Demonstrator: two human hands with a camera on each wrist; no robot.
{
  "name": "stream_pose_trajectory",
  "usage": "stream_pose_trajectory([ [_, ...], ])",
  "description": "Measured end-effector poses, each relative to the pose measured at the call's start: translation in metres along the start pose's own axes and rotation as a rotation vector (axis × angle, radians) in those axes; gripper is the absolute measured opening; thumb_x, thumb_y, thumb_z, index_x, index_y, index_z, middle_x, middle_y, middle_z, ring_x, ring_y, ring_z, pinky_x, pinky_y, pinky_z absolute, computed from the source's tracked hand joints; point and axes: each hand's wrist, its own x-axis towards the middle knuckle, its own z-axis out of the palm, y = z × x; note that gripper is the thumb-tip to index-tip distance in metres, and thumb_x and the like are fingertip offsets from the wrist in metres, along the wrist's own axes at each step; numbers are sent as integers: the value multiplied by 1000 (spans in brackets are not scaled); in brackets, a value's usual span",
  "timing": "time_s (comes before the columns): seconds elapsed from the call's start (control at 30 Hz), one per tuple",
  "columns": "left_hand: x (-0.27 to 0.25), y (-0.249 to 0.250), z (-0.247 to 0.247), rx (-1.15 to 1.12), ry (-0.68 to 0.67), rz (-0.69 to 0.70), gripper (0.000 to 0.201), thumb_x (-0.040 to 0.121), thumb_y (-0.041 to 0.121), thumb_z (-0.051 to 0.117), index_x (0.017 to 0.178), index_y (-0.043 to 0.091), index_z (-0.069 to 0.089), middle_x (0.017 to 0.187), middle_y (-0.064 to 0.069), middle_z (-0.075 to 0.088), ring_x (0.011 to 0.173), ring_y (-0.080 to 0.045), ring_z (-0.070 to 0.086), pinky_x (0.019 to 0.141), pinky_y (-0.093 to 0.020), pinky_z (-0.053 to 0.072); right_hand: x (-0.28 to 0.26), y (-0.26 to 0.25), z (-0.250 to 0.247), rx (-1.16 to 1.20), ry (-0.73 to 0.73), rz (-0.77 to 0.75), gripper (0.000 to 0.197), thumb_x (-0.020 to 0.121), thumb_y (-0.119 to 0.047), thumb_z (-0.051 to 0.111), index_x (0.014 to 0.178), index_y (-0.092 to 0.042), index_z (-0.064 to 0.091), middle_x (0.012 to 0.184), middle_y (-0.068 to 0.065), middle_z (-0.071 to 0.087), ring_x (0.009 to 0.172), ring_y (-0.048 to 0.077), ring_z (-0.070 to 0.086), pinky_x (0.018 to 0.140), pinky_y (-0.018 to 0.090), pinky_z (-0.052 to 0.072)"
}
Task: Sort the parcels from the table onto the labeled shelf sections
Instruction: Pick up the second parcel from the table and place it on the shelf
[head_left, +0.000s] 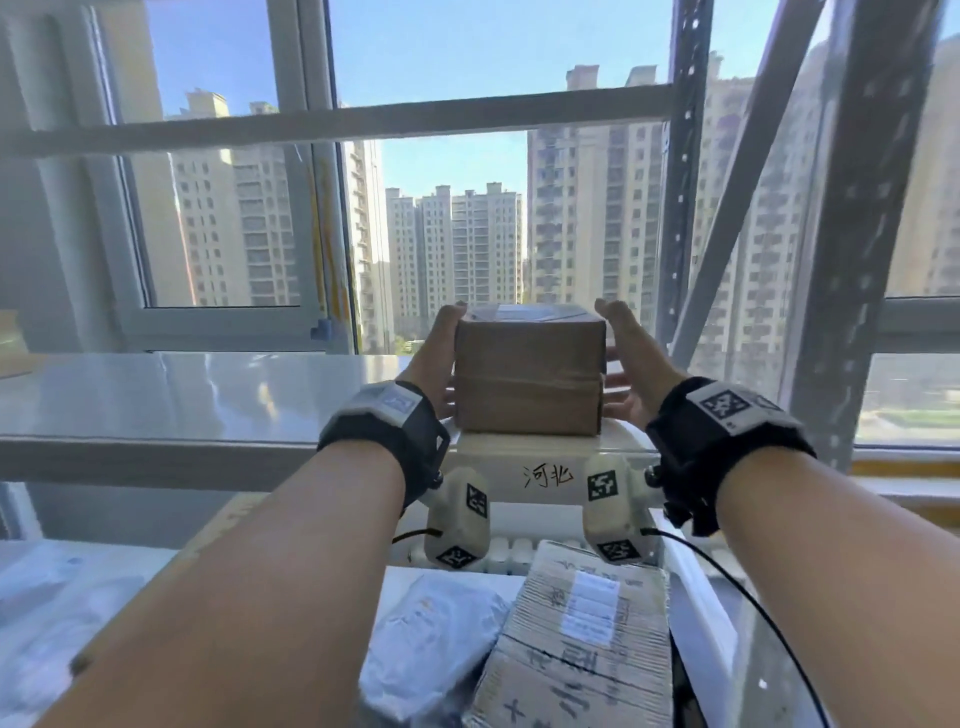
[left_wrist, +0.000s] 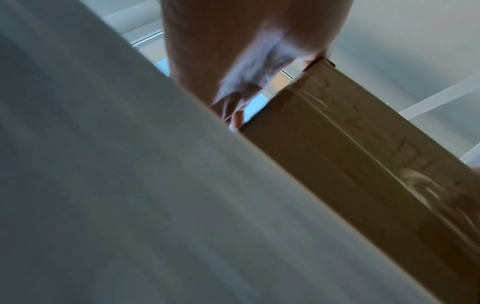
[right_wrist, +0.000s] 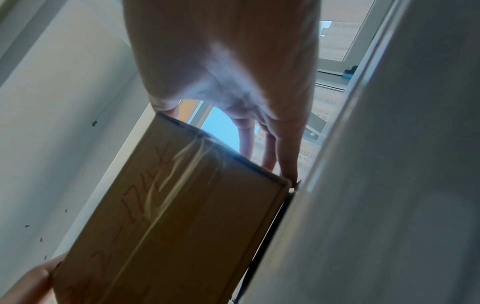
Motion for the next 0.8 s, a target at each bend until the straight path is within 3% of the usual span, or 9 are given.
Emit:
stream_pose_trajectory([
  [0.17, 0, -1, -2, -10, -11, 10, 42, 83, 66, 48, 73, 25, 51, 55, 1, 46, 46, -15, 43, 48, -20, 38, -6, 1, 6, 15, 27, -13, 55, 85, -60, 49, 112, -13, 56, 96, 5, 59, 83, 23, 60, 82, 41, 53],
  [0.4, -3, -4, -8, -50, -49, -11, 54, 79, 70, 52, 101, 22, 61, 77, -5, 60, 66, -20, 61, 61, -27, 53, -13, 0, 14, 28, 59, 4, 42, 88, -59, 45, 86, -19, 58, 84, 6, 59, 77, 22, 58, 83, 40, 52],
  [0.53, -10, -4, -10, -52, -68, 1, 51, 81, 69, 50, 94, 21, 59, 70, -2, 57, 52, -15, 58, 48, -19, 51, -20, 0, 16, 11, 64, 12, 45, 89, -62, 43, 85, -18, 57, 82, 7, 61, 76, 23, 60, 78, 37, 53],
  [0.7, -17, -4, -15, -45, -119, -1, 51, 87, 67, 46, 92, 18, 58, 85, -7, 62, 66, -18, 61, 48, -21, 55, -29, 1, 18, -18, 78, -1, 48, 88, -65, 43, 87, -19, 57, 84, 7, 61, 77, 22, 60, 79, 37, 52],
  [0.73, -18, -3, -19, -41, -121, -2, 56, 86, 68, 46, 102, 15, 58, 95, -9, 62, 71, -19, 63, 52, -22, 58, -31, 0, 18, -28, 85, -5, 49, 88, -65, 43, 87, -19, 58, 84, 7, 61, 77, 22, 60, 79, 37, 52],
  [0.8, -18, -2, -25, -5, -101, -10, 77, 80, 74, 48, 132, 17, 49, 121, -12, 57, 99, -24, 64, 84, -31, 59, -35, 0, 20, -51, 105, -5, 52, 89, -65, 41, 90, -16, 59, 86, 8, 61, 80, 23, 60, 82, 37, 53],
])
